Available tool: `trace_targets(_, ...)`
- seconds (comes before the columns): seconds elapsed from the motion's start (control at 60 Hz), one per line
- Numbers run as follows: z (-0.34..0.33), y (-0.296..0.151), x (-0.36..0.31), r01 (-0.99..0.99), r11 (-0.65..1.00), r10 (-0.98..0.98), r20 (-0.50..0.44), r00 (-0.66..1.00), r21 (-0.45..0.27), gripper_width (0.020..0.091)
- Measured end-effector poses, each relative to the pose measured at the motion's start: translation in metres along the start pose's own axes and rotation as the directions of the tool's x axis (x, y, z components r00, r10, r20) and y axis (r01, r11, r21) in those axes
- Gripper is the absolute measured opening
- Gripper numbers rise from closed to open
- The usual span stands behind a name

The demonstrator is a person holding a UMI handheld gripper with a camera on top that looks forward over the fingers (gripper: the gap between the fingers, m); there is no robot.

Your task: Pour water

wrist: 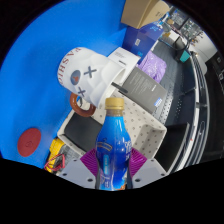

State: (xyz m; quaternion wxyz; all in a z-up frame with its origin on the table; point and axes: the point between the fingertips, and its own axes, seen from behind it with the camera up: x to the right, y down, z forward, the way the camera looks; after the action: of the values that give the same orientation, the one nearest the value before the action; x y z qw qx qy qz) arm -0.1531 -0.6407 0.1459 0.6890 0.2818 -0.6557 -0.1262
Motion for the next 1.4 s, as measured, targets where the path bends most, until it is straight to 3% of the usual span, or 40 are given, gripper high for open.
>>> trace_targets(0.15, -0.006, 0.008, 0.003, -0.143, 0.990, 0.143, 0.003, 0.990, 0.002, 0.0366)
trace_targets(0.283, -0.017, 0.025, -0.005, -0.489, 0.871, 0.491, 0.067, 0.868, -0.046, 0.0366)
trace_targets(0.4, -0.024, 0.039, -0.011, -0.810, 0.581, 0.813, 0.113, 0.571, -0.084, 0.0382)
trace_targets(0.5, -0.031, 0.047, -0.010, -0.972, 0.213, 0.972, 0.121, 0.200, -0.098, 0.0382)
trace_targets(0.6, -0.037, 0.048, -0.022, -0.980, -0.137, 0.984, 0.096, -0.152, -0.146, 0.0379)
trace_targets(0.75, -0.036, 0.048, -0.055, -0.880, -0.441, 0.879, 0.112, -0.463, -0.175, 0.0381)
trace_targets(0.967, -0.036, 0.034, -0.085, -0.846, -0.517, 0.842, 0.102, -0.530, -0.129, 0.0382)
trace_targets(1.0, -0.035, 0.032, -0.091, -0.854, -0.502, 0.852, 0.093, -0.515, -0.134, 0.0393)
trace_targets(1.017, -0.035, 0.030, -0.096, -0.858, -0.494, 0.857, 0.091, -0.508, -0.141, 0.0439)
trace_targets(1.033, -0.035, 0.031, -0.093, -0.862, -0.492, 0.859, 0.093, -0.503, -0.120, 0.0401)
trace_targets(1.167, -0.035, 0.034, -0.094, -0.856, -0.503, 0.853, 0.087, -0.514, -0.120, 0.0412)
trace_targets(1.333, -0.038, 0.033, -0.095, -0.853, -0.505, 0.850, 0.097, -0.519, -0.134, 0.0529)
trace_targets(1.4, -0.042, 0.030, -0.098, -0.849, -0.502, 0.847, 0.104, -0.521, -0.163, 0.0672)
